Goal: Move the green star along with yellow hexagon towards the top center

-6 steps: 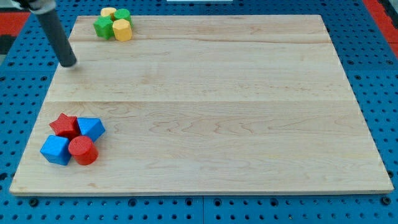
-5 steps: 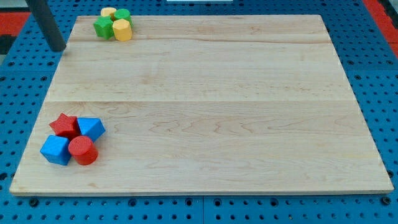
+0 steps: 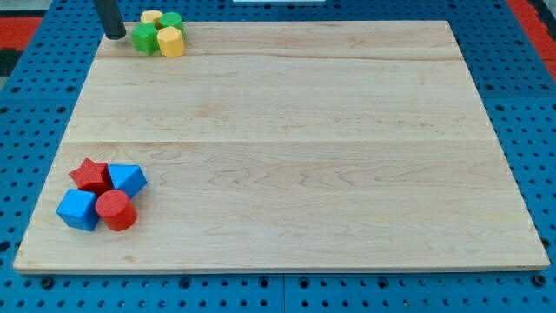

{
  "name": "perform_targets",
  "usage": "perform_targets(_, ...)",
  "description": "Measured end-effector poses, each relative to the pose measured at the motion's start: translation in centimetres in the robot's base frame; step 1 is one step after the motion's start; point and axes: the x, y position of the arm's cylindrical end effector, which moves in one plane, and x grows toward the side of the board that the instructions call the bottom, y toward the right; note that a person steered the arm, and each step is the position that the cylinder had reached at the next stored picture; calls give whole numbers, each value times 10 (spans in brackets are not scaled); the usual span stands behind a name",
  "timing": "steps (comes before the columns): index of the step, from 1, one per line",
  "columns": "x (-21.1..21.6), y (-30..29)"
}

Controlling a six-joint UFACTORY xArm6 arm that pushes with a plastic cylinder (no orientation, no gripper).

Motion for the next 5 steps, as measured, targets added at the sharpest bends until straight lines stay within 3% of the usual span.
perform_targets(3, 11, 35)
perform_targets(5, 31, 127)
